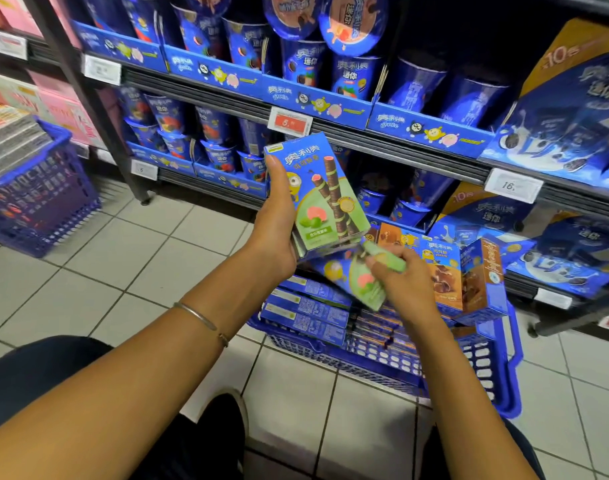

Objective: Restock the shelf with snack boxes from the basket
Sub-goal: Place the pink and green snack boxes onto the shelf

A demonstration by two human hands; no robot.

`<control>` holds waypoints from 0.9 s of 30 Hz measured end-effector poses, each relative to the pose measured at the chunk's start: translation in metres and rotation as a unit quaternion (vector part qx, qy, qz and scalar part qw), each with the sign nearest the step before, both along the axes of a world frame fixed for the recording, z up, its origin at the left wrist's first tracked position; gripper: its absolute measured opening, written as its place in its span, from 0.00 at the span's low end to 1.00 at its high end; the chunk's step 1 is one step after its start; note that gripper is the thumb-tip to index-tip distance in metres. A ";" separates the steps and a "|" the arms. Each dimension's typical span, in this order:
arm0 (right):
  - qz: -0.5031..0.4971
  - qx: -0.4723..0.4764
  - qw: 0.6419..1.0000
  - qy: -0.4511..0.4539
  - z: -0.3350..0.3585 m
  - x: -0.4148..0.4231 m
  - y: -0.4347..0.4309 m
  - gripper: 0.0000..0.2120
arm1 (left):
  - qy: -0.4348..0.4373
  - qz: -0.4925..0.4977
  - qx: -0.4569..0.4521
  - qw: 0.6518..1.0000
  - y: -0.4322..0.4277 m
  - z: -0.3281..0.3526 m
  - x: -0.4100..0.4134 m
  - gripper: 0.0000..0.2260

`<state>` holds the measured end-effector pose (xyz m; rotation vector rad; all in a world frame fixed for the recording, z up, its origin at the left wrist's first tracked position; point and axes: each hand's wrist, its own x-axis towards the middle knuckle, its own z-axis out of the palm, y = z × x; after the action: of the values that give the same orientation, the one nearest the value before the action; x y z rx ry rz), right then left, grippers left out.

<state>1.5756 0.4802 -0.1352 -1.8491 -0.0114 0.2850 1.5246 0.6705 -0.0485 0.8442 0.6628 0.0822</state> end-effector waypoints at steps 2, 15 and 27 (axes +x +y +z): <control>-0.091 0.101 0.991 0.002 0.022 0.008 -0.004 0.12 | 0.005 0.007 0.012 1.000 -0.002 -0.001 -0.001 0.38; -0.021 0.180 0.983 0.001 0.081 -0.006 0.043 0.15 | 0.009 -0.016 0.088 0.996 -0.011 -0.008 0.003 0.33; 0.101 0.186 0.977 0.037 0.069 -0.027 0.056 0.13 | -0.092 0.023 0.097 0.991 -0.018 0.001 0.000 0.38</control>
<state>1.5490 0.5364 -0.0658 -1.4647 -0.1901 0.4616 1.5245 0.6522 -0.0477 0.9955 0.5047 0.2661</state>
